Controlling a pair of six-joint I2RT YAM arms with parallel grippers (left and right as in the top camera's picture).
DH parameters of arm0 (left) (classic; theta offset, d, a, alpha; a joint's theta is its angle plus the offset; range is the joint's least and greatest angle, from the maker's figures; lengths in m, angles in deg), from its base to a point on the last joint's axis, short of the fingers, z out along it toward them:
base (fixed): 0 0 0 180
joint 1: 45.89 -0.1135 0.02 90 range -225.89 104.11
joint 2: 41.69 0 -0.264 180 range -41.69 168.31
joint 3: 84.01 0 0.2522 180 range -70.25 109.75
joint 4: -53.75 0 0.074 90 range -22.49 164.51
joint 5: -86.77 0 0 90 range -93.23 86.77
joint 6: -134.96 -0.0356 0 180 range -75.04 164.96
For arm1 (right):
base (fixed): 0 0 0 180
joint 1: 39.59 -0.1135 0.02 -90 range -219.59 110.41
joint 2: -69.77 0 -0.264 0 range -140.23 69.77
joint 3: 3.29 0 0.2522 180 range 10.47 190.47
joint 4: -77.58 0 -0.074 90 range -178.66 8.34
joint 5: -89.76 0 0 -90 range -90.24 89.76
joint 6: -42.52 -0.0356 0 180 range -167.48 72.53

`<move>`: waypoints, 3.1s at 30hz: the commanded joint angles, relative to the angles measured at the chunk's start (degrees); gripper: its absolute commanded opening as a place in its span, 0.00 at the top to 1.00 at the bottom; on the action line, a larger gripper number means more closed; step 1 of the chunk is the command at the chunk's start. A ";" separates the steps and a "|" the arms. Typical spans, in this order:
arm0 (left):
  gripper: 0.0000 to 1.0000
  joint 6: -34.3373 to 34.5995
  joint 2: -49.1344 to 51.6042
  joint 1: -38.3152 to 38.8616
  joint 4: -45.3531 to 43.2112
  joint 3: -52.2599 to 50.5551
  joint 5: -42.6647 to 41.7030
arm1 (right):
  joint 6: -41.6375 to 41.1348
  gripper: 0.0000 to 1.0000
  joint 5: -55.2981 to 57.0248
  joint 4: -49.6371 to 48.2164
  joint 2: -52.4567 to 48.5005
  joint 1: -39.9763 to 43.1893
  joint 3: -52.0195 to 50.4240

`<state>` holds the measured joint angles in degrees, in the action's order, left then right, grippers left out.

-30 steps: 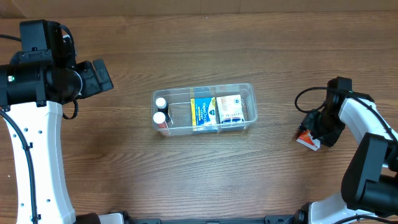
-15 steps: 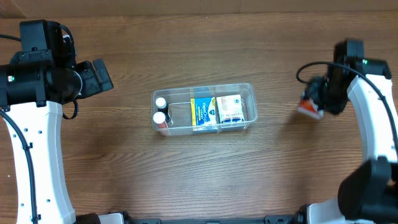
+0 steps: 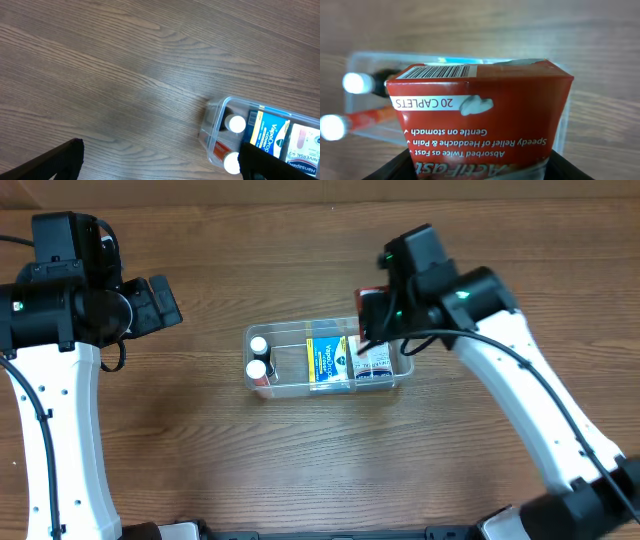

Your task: Pack container

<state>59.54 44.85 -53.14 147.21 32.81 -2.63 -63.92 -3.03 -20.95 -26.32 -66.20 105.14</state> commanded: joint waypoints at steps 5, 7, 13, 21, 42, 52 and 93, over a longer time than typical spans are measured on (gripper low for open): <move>0.00 -0.92 0.35 -0.24 -0.20 -0.33 -0.42 | 0.00 0.38 0.09 0.98 -11.15 0.09 -0.72; 0.00 -0.94 0.35 -0.24 -0.20 -0.33 -0.39 | -0.02 0.37 0.09 1.31 -13.38 0.09 -0.72; 0.00 -0.94 0.35 -0.24 -0.20 -0.33 -0.39 | -0.02 0.37 0.11 1.14 -16.24 0.09 -0.76; 0.00 -0.92 0.35 -0.24 -0.20 -0.33 -0.39 | 0.02 0.11 0.35 1.09 -16.24 0.09 -0.76; 0.00 -9.31 10.21 7.58 -9.90 -0.33 -5.99 | 3.52 0.00 8.04 -13.22 -3.93 15.47 5.92; 0.00 -12.85 9.29 6.80 -6.05 -0.33 -5.99 | 1.03 0.00 8.76 -6.97 2.84 16.83 5.88; 0.00 -15.72 -54.31 8.31 -12.02 -46.45 -6.19 | -4.39 0.00 17.97 -13.86 65.51 9.40 -50.71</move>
<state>44.75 -9.29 -45.11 135.25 -13.02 -8.21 -68.45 13.93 -35.29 37.59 -57.22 54.80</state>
